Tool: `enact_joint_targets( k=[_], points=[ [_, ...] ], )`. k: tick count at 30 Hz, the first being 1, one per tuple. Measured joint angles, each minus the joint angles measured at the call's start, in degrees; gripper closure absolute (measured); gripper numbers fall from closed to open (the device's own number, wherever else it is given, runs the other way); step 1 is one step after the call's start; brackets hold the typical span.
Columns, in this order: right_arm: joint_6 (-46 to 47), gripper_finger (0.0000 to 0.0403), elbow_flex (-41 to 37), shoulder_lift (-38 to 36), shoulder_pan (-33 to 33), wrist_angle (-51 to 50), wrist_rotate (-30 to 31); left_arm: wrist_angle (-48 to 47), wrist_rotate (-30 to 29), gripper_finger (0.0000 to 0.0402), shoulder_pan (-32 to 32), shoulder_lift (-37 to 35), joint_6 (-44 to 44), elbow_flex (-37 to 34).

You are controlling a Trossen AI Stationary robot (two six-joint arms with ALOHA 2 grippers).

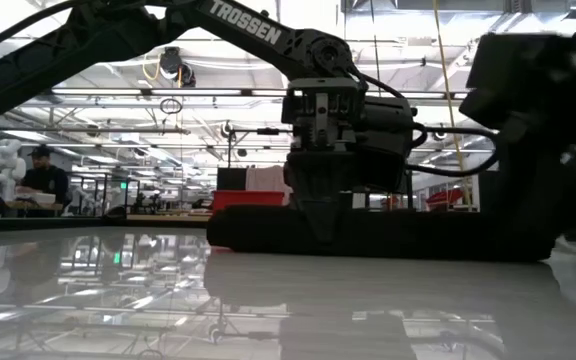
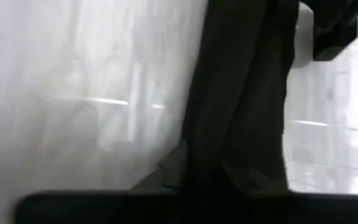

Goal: Roll towel
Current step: Roll the black towel

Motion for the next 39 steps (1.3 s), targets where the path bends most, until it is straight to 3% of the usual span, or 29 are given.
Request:
enact_joint_targets(
  k=[7, 15, 20, 27, 32, 39],
  points=[
    [3.3, 0.0391, -2.58, -5.88, -0.02, 3.3, -3.31, 1.9, -4.58, 0.0365, -0.49, -2.16, 6.23, -0.18],
    [16.02, 0.0397, -15.66, -16.7, 0.13, 12.68, -11.15, 5.31, -16.14, 0.0245, -2.11, -9.9, 10.44, -0.31],
    [23.0, 0.0397, -24.35, -20.61, 0.18, 22.49, -11.83, 6.27, -23.2, 0.0186, -4.44, -15.03, 12.14, -0.28],
    [27.6, 0.0398, -27.7, -22.18, 1.66, 27.02, -10.95, 8.01, -40.6, 0.0178, -12.21, -19.18, 16.86, -6.03],
    [29.52, 0.0398, -27.69, -22.18, 2.77, 27.13, -10.85, 15.48, -52.49, 0.0178, -17.5, -19.5, 20.52, -13.8],
    [29.99, 0.0399, -27.69, -22.16, 3.69, 27.2, -10.71, 24.5, -62.59, 0.0178, -20.7, -19.5, 21.28, -24.16]
  ],
)
